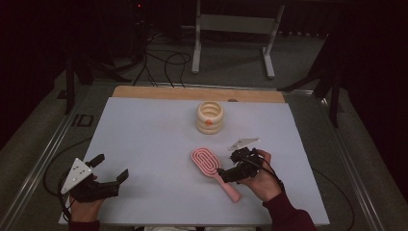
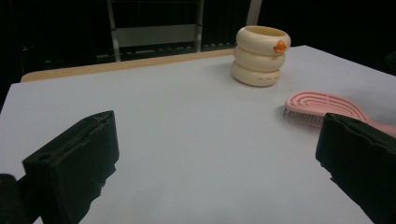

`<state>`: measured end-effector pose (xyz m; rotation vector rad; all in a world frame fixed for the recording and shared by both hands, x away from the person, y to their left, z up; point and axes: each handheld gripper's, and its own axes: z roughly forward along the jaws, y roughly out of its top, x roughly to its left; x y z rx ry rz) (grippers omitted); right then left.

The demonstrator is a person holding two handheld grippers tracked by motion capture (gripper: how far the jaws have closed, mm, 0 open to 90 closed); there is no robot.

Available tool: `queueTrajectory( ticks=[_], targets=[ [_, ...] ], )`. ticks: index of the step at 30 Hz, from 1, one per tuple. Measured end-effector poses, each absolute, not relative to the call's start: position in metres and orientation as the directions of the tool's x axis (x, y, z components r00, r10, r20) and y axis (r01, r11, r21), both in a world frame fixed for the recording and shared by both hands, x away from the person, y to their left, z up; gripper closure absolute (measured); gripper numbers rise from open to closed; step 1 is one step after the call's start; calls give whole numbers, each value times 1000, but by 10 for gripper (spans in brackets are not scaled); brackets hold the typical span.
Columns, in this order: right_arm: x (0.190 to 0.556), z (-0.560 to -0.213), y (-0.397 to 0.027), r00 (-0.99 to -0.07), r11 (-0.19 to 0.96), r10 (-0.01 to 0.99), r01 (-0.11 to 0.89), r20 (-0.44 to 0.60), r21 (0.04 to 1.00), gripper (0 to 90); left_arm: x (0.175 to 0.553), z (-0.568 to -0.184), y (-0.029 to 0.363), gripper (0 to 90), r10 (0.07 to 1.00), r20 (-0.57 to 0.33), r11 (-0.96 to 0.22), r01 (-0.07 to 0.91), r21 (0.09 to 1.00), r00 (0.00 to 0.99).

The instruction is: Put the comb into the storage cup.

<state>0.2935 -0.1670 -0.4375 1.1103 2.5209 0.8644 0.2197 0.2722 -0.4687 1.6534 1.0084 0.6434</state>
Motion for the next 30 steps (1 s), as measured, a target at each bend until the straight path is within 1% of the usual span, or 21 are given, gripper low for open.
queueTrajectory(
  ticks=[20, 26, 30],
  targets=[
    [304, -454, -147, -719, 624, 695, 597, -9, 504, 86, 220, -469, 272, 1, 863, -67, -103, 304, 947, 501],
    [307, -463, -142, -731, 652, 683, 601, -13, 461, 86, 220, -469, 272, 1, 862, -67, -104, 304, 947, 502],
    [306, -471, -136, -736, 674, 677, 609, -19, 417, 90, 220, -469, 272, 1, 862, -66, -104, 304, 947, 503]
  ],
)
